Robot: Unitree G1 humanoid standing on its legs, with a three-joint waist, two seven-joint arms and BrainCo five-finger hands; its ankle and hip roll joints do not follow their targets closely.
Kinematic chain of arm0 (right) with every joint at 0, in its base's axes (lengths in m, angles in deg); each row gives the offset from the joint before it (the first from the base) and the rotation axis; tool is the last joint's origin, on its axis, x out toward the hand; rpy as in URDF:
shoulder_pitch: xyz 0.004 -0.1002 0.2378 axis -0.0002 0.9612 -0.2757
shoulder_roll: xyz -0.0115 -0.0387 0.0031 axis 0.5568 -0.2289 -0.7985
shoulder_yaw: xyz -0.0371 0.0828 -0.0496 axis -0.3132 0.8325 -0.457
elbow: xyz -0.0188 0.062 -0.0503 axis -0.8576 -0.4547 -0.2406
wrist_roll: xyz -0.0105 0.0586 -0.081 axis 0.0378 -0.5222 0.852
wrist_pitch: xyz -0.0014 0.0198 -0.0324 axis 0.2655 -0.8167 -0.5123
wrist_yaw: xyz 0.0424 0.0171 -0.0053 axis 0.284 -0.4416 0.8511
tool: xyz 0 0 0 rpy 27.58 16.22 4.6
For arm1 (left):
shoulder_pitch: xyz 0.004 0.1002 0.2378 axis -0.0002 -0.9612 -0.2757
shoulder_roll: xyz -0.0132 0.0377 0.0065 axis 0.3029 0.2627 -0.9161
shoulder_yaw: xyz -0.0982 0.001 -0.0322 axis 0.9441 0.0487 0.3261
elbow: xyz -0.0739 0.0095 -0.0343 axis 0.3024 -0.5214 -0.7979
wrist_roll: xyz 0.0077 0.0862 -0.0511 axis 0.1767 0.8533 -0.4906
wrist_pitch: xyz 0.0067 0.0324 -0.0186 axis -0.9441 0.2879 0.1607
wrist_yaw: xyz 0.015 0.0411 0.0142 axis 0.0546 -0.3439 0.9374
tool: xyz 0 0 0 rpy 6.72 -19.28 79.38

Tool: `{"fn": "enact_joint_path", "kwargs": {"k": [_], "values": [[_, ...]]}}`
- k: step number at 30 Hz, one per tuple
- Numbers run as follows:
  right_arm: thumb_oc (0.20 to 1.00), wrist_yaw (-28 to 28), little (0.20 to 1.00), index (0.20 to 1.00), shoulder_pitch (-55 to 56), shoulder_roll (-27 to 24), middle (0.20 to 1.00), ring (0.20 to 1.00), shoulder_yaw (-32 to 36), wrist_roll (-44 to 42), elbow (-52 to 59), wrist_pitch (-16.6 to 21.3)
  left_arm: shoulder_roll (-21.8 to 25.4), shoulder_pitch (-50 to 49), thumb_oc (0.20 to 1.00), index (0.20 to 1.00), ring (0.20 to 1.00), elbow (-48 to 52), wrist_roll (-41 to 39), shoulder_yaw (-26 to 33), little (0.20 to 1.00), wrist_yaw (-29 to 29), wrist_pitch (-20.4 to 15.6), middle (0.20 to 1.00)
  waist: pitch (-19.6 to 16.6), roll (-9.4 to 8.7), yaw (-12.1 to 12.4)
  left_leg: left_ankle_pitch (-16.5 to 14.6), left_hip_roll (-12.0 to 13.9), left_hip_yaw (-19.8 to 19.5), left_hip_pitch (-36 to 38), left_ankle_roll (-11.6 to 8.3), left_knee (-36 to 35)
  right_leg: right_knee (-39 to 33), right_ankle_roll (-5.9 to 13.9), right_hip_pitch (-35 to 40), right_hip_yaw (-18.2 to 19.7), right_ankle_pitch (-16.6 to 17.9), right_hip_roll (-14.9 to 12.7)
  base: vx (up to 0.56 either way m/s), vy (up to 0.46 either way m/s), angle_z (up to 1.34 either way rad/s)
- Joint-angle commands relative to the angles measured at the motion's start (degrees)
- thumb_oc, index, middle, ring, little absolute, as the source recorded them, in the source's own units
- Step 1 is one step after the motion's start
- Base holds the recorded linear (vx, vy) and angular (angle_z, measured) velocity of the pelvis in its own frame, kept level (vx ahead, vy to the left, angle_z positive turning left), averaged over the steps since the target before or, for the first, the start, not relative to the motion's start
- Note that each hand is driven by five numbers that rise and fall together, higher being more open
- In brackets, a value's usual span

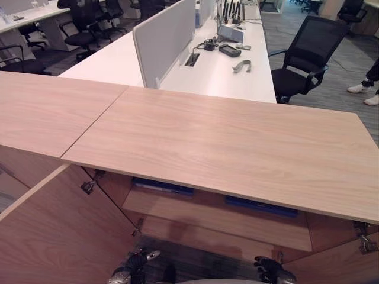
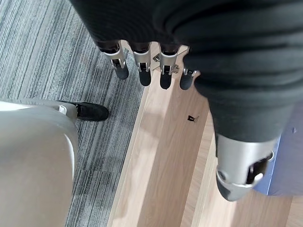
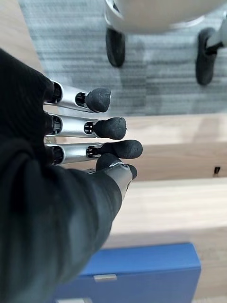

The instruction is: Put the empty folder in the office cabinet

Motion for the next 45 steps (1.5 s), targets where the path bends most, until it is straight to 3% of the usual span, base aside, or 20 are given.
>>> {"fn": "enact_joint_path", "kwargs": {"k": [1, 6, 7, 8, 14, 15, 16, 19, 21, 23, 24, 26, 27, 28, 29, 30, 33, 36, 39, 45], "values": [[0.2, 0.6, 0.2, 0.2, -2.0, 0.7, 0.2, 0.2, 1.4, 3.9, -0.5, 0.6, -1.0, 5.1, 1.0, 1.0, 1.0, -2.0, 1.5, 2.4, 1.0, 0.2, -1.3, 1.0, 2.4, 0.85, 1.9, -10.1, 2.9, -0.6, 7.3, -0.79, 0.7, 3.4, 5.65, -5.4, 0.6, 4.1, -5.3, 0.0, 0.0, 0.0], [0.2, 1.0, 0.2, 0.2, -1.2, 1.2, 0.2, 0.2, 0.8, 5.4, -1.1, 0.1, -1.3, 4.6, 1.0, 1.0, 1.0, -1.9, 1.8, 2.4, 1.0, -0.1, -1.2, 1.0, 2.1, 0.7, 1.8, -10.1, 2.7, -0.3, 7.7, -0.71, 0.7, 3.4, 5.65, -5.2, 0.8, 4.2, -5.2, -0.01, 0.003, 0.0], [0.341, 1.1, 0.341, 0.341, -1.1, 1.4, 0.341, 0.341, 0.5, 5.6, -0.9, 0.1, -1.4, 4.6, 1.0, 1.0, 1.0, -1.8, 1.8, 2.5, 1.0, -0.1, -1.2, 1.0, 2.0, 0.68, 1.8, -10.1, 2.7, -0.3, 7.7, -0.68, 0.7, 3.6, 5.68, -5.4, 0.8, 4.2, -5.2, -0.04, 0.015, -0.02], [1.0, 1.3, 1.0, 1.0, -1.1, 1.3, 1.0, 1.0, 0.1, 6.0, -0.8, 0.1, -1.3, 4.5, 1.0, 1.0, 1.0, -1.7, 1.7, 2.5, 1.0, 0.0, -1.2, 1.0, 2.2, 0.76, 1.9, -10.1, 2.7, -0.3, 7.8, -0.52, 0.7, 4.5, 5.73, -5.8, 1.0, 4.2, -5.3, -0.05, 0.022, -0.05], [1.0, 1.6, 1.0, 1.0, -1.6, 1.8, 1.0, 1.0, -1.0, 6.8, 0.4, -0.1, -0.5, 4.4, 1.0, 1.0, 1.0, -0.9, 2.0, 2.6, 1.0, 1.1, -1.5, 1.0, 4.3, 1.43, 1.7, -9.4, 2.6, -2.0, 7.8, 0.42, 1.4, 15.9, 7.47, -10.3, 5.0, 2.8, -4.7, -0.07, 0.015, -0.09], [1.0, 1.4, 1.0, 1.0, -1.7, 2.0, 1.0, 1.0, -1.2, 6.3, 1.7, 0.2, 0.2, 4.5, 1.0, 1.0, 1.0, -0.6, 1.8, 3.1, 1.0, 2.3, -2.0, 1.0, 5.2, 1.14, 1.1, -8.9, 2.3, -3.4, 7.3, 0.29, 2.0, 17.0, 8.39, -10.3, 9.5, 2.6, -3.5, -0.14, -0.075, 0.17], [1.0, 1.1, 1.0, 1.0, -1.7, 1.9, 1.0, 1.0, -1.1, 5.4, 3.2, 0.4, 1.2, 4.8, 1.0, 1.0, 1.0, 0.1, 1.3, 3.9, 1.0, 3.6, -2.2, 1.0, 5.5, 1.04, 0.5, -8.1, 2.1, -5.2, 5.4, 0.01, 3.2, 15.9, 8.28, -10.6, 17.3, 2.6, -1.5, -0.14, -0.074, 0.28], [1.0, 0.5, 1.0, 1.0, -1.7, 1.8, 1.0, 1.0, -1.5, 5.2, 4.1, 0.8, 2.0, 5.4, 1.0, 1.0, 1.0, -0.6, 2.5, 4.1, 1.0, 4.5, -2.3, 1.0, 5.3, 0.77, 0.9, -7.8, 2.0, -6.7, 4.0, -0.54, 4.6, 13.3, 6.65, -8.4, 19.5, -0.1, -1.5, -0.11, -0.122, 0.98], [1.0, -0.5, 1.0, 1.0, -1.2, 2.0, 1.0, 1.0, -2.2, 5.8, 6.1, 1.4, 2.4, 5.1, 1.0, 1.0, 1.0, -1.9, 3.2, 4.7, 1.0, 5.8, -2.4, 1.0, 5.2, 0.54, 2.4, -5.8, 3.2, -8.1, 2.2, -2.51, 4.8, 7.8, 5.3, -4.1, 15.3, -2.6, -1.4, -0.14, -0.243, 0.95], [1.0, -0.9, 1.0, 1.0, -0.9, 1.9, 1.0, 1.0, -2.2, 5.4, 6.9, 1.7, 2.5, 4.9, 1.0, 1.0, 1.0, -1.7, 2.4, 5.1, 1.0, 6.2, -2.5, 1.0, 5.5, 0.78, 2.7, -4.0, 3.7, -9.2, 0.5, -3.62, 4.7, 6.4, 4.82, -3.4, 15.2, -3.3, -0.5, -0.23, -0.16, 0.74], [1.0, -1.5, 1.0, 1.0, -1.1, 1.2, 1.0, 1.0, -2.0, 4.3, 7.9, 2.6, 2.5, 5.6, 1.0, 1.0, 1.0, -1.5, 0.9, 5.7, 1.0, 6.9, -2.8, 1.0, 6.8, 1.72, 3.5, 0.8, 4.2, -10.3, -3.2, -5.67, 3.3, 4.4, 4.14, -3.6, 14.0, -3.4, 0.8, -0.24, -0.098, 0.62], [1.0, -2.1, 1.0, 1.0, -1.8, 0.5, 1.0, 1.0, -2.2, 4.3, 7.7, 3.0, 2.2, 6.4, 1.0, 1.0, 1.0, -1.4, 0.3, 5.7, 1.0, 7.5, -3.1, 1.0, 7.5, 2.13, 3.5, 2.6, 4.2, -10.4, -5.7, -6.23, 2.4, 3.6, 3.68, -4.0, 12.7, -3.1, 1.1, -0.4, -0.09, 0.73], [1.0, -2.8, 1.0, 1.0, -2.8, -0.9, 1.0, 1.0, -1.3, 3.8, 7.6, 3.2, 2.3, 5.2, 1.0, 1.0, 1.0, -2.1, 0.6, 6.8, 1.0, 7.6, -3.2, 1.0, 9.2, 2.33, 3.9, 3.5, 4.2, -5.9, -8.8, -5.6, 2.2, 2.7, 3.28, -4.7, 9.9, -2.0, 0.2, -0.41, -0.042, 0.66], [1.0, -2.7, 1.0, 1.0, -2.9, -0.9, 1.0, 1.0, -1.3, 3.8, 7.6, 3.2, 2.3, 5.3, 1.0, 1.0, 1.0, -2.1, 0.6, 6.8, 1.0, 7.6, -3.2, 1.0, 9.1, 2.44, 4.0, 3.7, 4.3, -5.9, -8.9, -5.58, 2.2, 2.5, 3.31, -4.9, 9.9, -1.7, 0.3, -0.5, -0.004, 0.7], [1.0, -3.7, 1.0, 1.0, -4.1, -2.4, 1.0, 1.0, -0.5, 4.0, 7.2, 4.0, 3.1, 3.8, 1.0, 1.0, 1.0, -0.6, 0.6, 7.0, 1.0, 8.3, -4.4, 1.0, 9.4, 1.98, 3.1, 2.7, 6.6, 3.8, -8.8, -4.6, 4.1, 0.4, 3.81, -5.9, 6.0, 0.6, -1.7, -0.33, -0.003, 0.67], [1.0, -3.9, 1.0, 1.0, -4.3, -2.8, 1.0, 1.0, 0.2, 4.0, 6.9, 3.9, 3.1, 3.3, 1.0, 1.0, 1.0, 0.4, 0.7, 6.9, 1.0, 7.9, -4.3, 1.0, 9.1, 2.05, 2.9, 2.3, 7.6, 6.4, -8.6, -4.43, 5.6, -0.6, 3.8, -6.6, 4.7, 1.8, -1.9, -0.32, -0.008, 1.39], [1.0, -3.9, 1.0, 1.0, -3.7, -3.2, 1.0, 1.0, 2.3, 2.1, 6.0, 4.3, 2.5, 1.1, 1.0, 1.0, 1.0, 2.7, -0.6, 7.4, 1.0, 7.0, -4.8, 1.0, 9.0, 1.44, 1.9, -2.6, 8.6, 9.0, -4.8, -4.31, 10.7, -2.4, 3.47, -6.2, 1.0, 3.6, -3.2, -0.2, -0.047, 1.23], [1.0, -3.6, 1.0, 1.0, -3.5, -3.2, 1.0, 1.0, 3.5, 1.3, 4.7, 4.1, 2.1, 0.3, 1.0, 1.0, 1.0, 3.1, -0.4, 7.6, 1.0, 6.9, -4.8, 1.0, 8.6, 1.36, 1.2, -5.0, 9.4, 10.3, -1.3, -4.48, 11.8, -2.4, 3.29, -6.3, -1.1, 4.4, -3.8, -0.12, 0.01, 1.01], [1.0, -2.8, 1.0, 1.0, -2.7, -3.3, 1.0, 1.0, 4.1, 1.6, 2.9, 3.6, 1.7, -0.6, 1.0, 1.0, 1.0, 2.0, 0.1, 7.9, 1.0, 6.3, -4.5, 1.0, 6.9, 1.96, 0.0, -5.3, 11.9, 11.4, 4.4, -5.81, 8.9, -2.6, 3.56, -6.2, -5.1, 5.6, -4.6, -0.1, 0.116, 0.78], [1.0, -2.6, 1.0, 1.0, -2.0, -3.4, 1.0, 1.0, 4.8, 2.2, 1.6, 3.0, 1.6, 0.4, 1.0, 1.0, 1.0, 1.4, 1.8, 6.0, 1.0, 5.3, -3.7, 1.0, 6.2, 2.32, -0.6, -3.7, 12.9, 16.1, 5.4, -7.18, 4.4, -2.2, 4.47, -4.8, -9.6, 7.0, -6.2, -0.03, 0.153, 0.81]]}}
